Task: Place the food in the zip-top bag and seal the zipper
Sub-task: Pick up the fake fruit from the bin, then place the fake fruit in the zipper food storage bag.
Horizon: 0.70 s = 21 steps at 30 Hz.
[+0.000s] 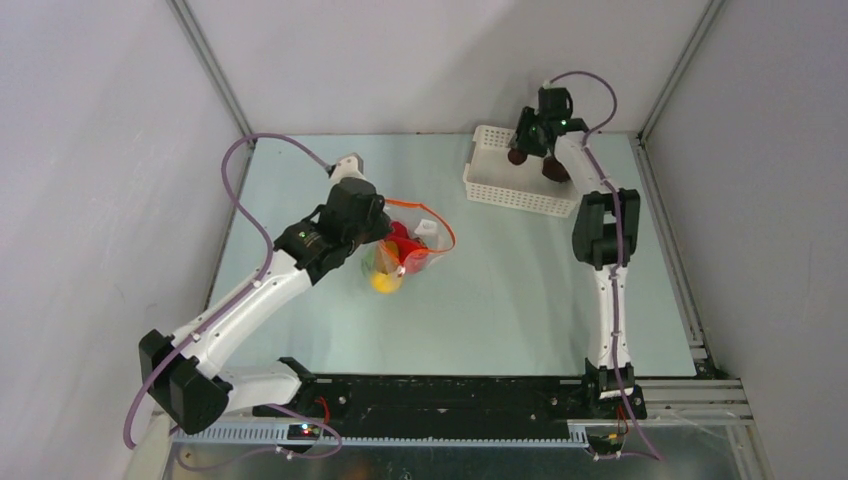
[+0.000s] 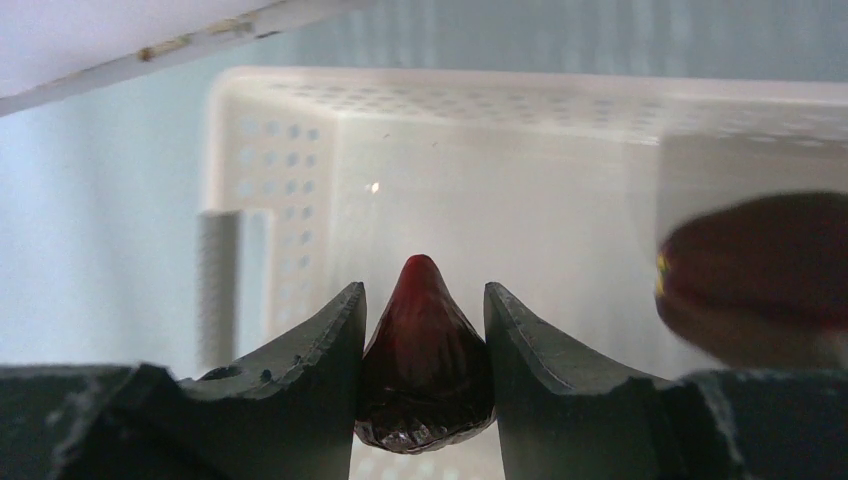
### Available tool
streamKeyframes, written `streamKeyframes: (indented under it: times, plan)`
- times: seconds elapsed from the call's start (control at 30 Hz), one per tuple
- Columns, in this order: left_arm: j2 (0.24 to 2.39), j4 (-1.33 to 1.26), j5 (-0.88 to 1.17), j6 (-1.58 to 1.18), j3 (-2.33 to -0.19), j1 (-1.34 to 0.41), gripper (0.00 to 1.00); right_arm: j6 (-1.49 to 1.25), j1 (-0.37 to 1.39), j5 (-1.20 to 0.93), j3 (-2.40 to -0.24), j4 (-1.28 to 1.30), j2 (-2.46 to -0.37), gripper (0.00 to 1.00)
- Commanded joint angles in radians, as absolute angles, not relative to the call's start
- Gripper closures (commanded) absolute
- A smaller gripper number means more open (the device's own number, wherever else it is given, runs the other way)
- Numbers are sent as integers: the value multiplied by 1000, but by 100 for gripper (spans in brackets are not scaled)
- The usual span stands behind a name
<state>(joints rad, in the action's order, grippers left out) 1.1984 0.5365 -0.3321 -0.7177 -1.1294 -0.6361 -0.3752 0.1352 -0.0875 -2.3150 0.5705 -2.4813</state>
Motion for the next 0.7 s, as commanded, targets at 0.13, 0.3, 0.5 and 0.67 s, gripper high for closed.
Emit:
streamKeyframes:
  times: [0.13,0.3,0.5,0.67]
  plan:
    - [1166,405,-283,-738,-1086,-628,100,-269,200,-109,-1963,440,-1930,63]
    - [1158,362,-260,-750,-1053,-629,100,-282,279,-194,-1671,383,-1615,63]
    - [1141,331,-233,-748,-1040,-628,100,-321,491,-319,-1428,290,-1380,63]
    - [1128,328,-204,-736,-1036,-628,100,-337,676,-260,-1373,277,-1358,63]
